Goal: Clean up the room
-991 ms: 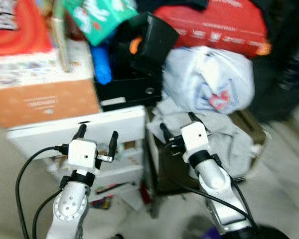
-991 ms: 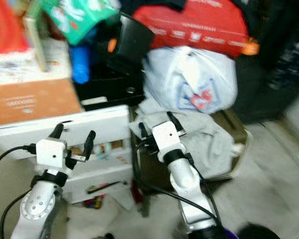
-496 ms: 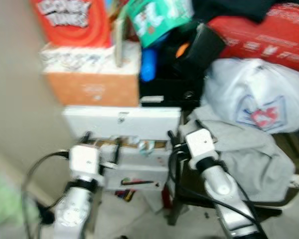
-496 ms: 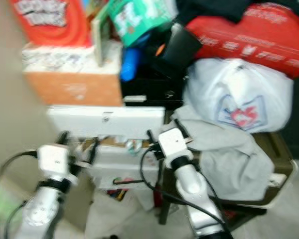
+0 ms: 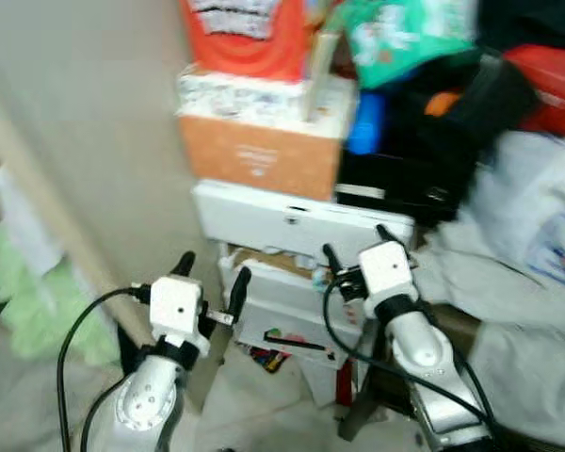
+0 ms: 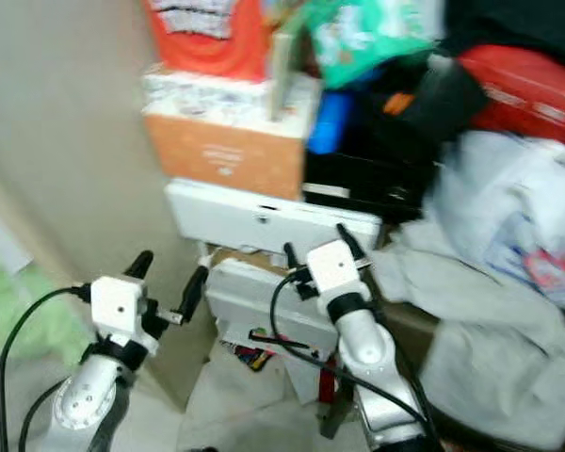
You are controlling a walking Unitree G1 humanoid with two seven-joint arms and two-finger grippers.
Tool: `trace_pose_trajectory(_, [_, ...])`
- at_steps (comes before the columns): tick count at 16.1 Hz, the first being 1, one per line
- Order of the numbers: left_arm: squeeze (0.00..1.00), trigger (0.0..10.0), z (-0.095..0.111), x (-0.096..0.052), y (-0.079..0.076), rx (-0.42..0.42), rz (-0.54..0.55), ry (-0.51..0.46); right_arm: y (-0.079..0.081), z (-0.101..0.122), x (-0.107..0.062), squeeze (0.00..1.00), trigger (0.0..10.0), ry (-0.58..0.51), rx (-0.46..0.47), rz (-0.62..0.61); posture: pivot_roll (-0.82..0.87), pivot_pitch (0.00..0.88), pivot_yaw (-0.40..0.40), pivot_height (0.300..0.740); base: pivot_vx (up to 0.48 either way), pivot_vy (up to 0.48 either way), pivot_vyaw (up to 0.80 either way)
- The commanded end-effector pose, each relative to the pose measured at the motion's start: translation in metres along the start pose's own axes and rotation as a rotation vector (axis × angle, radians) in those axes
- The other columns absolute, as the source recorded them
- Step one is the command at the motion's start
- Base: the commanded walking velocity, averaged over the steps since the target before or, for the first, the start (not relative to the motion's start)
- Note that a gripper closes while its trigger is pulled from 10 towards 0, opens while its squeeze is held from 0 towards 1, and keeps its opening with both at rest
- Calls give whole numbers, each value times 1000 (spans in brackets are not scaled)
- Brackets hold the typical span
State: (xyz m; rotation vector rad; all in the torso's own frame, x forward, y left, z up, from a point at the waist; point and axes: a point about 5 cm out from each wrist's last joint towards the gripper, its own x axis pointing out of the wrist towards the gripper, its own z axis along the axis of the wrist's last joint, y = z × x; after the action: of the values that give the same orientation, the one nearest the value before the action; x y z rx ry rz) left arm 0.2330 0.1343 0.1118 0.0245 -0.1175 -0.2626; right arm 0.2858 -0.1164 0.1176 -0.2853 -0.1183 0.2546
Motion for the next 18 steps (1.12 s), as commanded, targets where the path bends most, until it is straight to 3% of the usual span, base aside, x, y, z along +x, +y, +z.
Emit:
trace_pose_trajectory(1, [0, 10000, 1, 0, 1, -4, -9, 4, 2, 3, 1, 0, 10000, -14, 2, 11, -27, 65, -33, 740, 0, 0, 644])
trace_pose_trajectory(10, [0, 10000, 0, -1, 4, -4, -18, 11, 2, 3, -1, 0, 10000, -14, 4, 3, -24, 65, -30, 740, 0, 0, 622])
trace_pose_trajectory(18, [0, 10000, 3, -6, 21, 73, 108, -9, -5, -3, -10, 0, 10000, 21, 25, -51, -15, 60, -30, 740, 0, 0, 592])
